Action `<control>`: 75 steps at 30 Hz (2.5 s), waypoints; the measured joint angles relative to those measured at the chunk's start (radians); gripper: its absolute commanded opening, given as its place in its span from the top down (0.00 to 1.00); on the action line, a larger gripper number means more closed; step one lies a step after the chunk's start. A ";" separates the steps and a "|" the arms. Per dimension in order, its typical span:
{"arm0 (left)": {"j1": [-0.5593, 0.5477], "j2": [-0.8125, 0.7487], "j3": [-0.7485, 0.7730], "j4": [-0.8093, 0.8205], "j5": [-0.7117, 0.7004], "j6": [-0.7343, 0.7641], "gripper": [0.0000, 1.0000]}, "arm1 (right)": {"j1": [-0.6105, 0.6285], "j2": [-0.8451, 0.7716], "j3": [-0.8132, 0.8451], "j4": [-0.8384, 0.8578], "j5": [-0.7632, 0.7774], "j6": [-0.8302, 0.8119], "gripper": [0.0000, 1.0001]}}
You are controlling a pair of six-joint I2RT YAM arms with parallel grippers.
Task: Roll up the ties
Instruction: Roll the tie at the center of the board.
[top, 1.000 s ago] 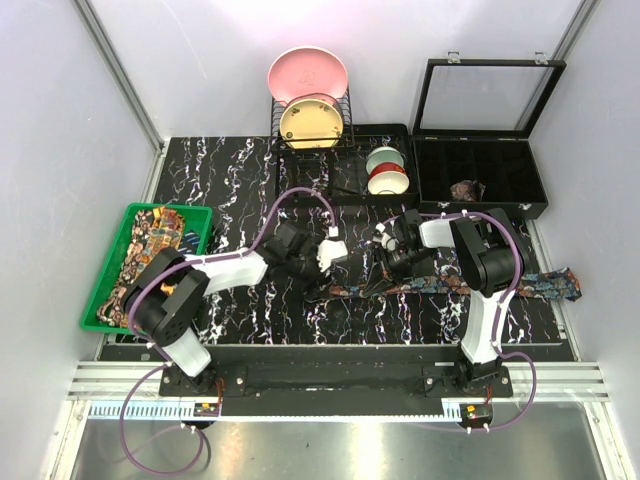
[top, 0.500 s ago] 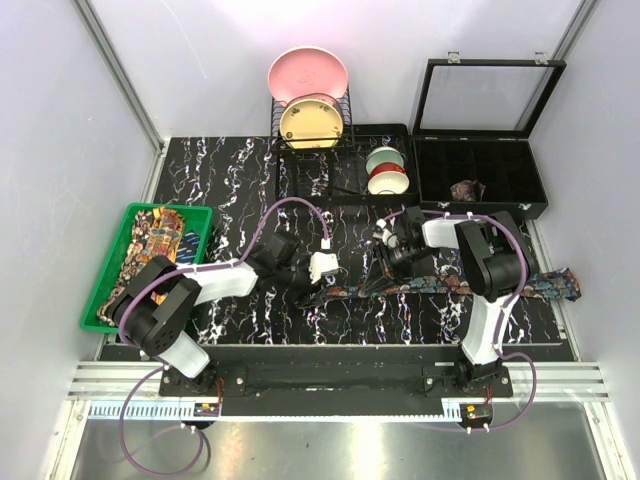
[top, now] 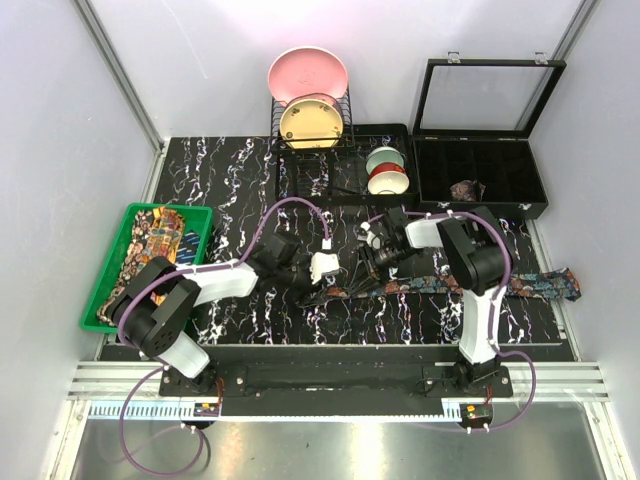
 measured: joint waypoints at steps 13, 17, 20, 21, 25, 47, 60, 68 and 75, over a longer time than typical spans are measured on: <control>-0.048 0.003 0.136 -0.049 0.026 -0.074 0.77 | -0.003 0.071 0.063 0.019 -0.010 0.008 0.81; -0.093 0.050 0.217 -0.038 0.024 -0.117 0.76 | -0.001 0.071 0.063 0.027 -0.010 0.018 0.82; -0.104 0.140 0.293 -0.035 0.014 -0.142 0.76 | -0.001 0.071 0.063 0.036 -0.009 0.026 0.81; -0.104 0.169 0.316 -0.039 0.010 -0.148 0.76 | -0.001 0.071 0.063 0.037 -0.009 0.028 0.82; -0.102 0.225 0.351 -0.070 0.007 -0.156 0.73 | -0.001 0.070 0.061 0.047 -0.007 0.036 0.82; -0.099 0.271 0.358 -0.178 -0.079 -0.090 0.64 | -0.054 -0.085 0.039 -0.039 0.043 0.029 0.57; -0.057 0.271 0.357 -0.196 -0.014 -0.068 0.64 | -0.043 0.004 0.039 0.037 0.044 0.046 0.65; -0.052 0.271 0.357 -0.201 -0.005 -0.054 0.64 | -0.016 0.009 0.039 0.078 0.042 0.084 0.69; -0.052 0.271 0.355 -0.199 -0.004 -0.047 0.64 | -0.002 0.009 0.039 0.097 0.042 0.106 0.68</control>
